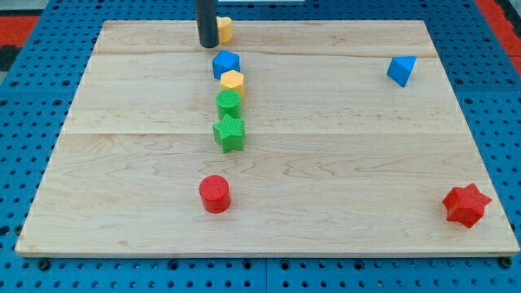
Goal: Move the blue cube close to the top right of the yellow hexagon
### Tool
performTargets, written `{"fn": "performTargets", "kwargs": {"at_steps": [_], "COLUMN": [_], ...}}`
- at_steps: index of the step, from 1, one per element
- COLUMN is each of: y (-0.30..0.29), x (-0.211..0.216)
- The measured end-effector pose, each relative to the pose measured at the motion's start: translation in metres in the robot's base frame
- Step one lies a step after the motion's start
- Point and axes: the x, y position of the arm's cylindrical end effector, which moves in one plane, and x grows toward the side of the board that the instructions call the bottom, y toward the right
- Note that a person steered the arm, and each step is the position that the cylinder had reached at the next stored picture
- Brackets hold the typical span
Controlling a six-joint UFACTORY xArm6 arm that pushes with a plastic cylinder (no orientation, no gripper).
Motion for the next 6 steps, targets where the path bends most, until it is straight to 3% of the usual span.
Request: {"fn": "performTargets", "kwargs": {"at_steps": [1,2,3,5,6], "y": [-0.036,-0.024,0.011,0.022,-0.014], "x": [0.031,0.046,0.048,0.048,0.018]}}
